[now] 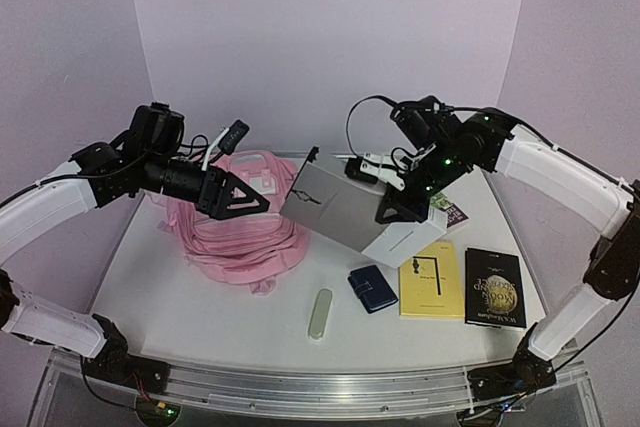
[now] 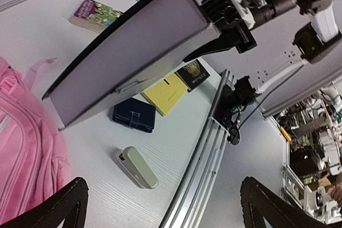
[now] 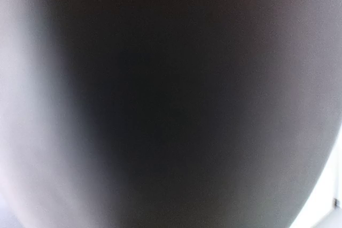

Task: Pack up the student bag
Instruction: Pick up the book from the center of the board.

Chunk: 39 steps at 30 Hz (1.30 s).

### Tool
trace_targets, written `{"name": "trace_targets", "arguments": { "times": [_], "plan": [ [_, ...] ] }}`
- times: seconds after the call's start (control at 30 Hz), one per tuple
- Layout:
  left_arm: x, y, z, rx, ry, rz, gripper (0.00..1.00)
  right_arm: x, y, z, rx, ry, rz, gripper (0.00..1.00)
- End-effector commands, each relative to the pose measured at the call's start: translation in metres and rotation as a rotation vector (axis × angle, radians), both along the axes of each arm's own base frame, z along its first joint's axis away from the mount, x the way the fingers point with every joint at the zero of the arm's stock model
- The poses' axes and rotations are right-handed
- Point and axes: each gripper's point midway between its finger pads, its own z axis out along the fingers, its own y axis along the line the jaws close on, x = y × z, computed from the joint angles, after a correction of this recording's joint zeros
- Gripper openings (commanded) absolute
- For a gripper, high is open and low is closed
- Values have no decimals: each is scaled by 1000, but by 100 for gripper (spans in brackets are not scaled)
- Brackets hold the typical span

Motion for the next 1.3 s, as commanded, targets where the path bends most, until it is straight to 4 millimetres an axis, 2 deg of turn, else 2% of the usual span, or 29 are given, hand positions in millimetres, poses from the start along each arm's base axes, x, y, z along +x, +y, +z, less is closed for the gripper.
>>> {"name": "trace_targets", "arguments": {
  "times": [0.0, 0.17, 0.27, 0.4, 0.47, 0.63, 0.8, 0.87, 0.97, 1.03, 1.1, 1.2, 1.27],
  "plan": [
    [40, 3, 27, -65, 19, 210, 100, 47, 3, 45, 48, -215, -146, 10],
    [50, 13, 54, -198, 37, 262, 100, 52, 3, 52, 71, -241, -176, 10],
    [55, 26, 56, -236, 43, 296, 100, 52, 3, 55, 85, -260, -174, 13],
    [31, 15, 41, -197, 12, 75, 100, 11, 15, 52, 133, -102, 1, 18],
    [26, 15, 28, -156, -12, 34, 100, -16, 21, 47, 157, 17, 97, 19],
    [6, 8, 19, -117, -86, -63, 100, -51, 25, 30, 162, 186, 207, 19],
    [-2, -4, 8, -66, -71, -127, 100, -63, 30, 23, 163, 251, 243, 20],
    [-2, -6, 7, -69, -64, -135, 100, -59, 31, 21, 151, 241, 230, 19],
    [2, -5, 8, -73, -75, -99, 100, -42, 29, 18, 112, 181, 175, 16],
    [18, 1, 6, -42, -92, 5, 100, -16, 28, 19, 84, 79, 84, 14],
    [43, 16, 5, -23, -71, 139, 100, 19, 23, 25, 54, -73, -41, 11],
    [69, 37, 19, -137, 48, 244, 100, 64, 16, 49, 67, -328, -194, 3],
    [81, 43, 24, -197, 116, 308, 100, 80, 16, 71, 102, -471, -243, 4]
  ]
}}
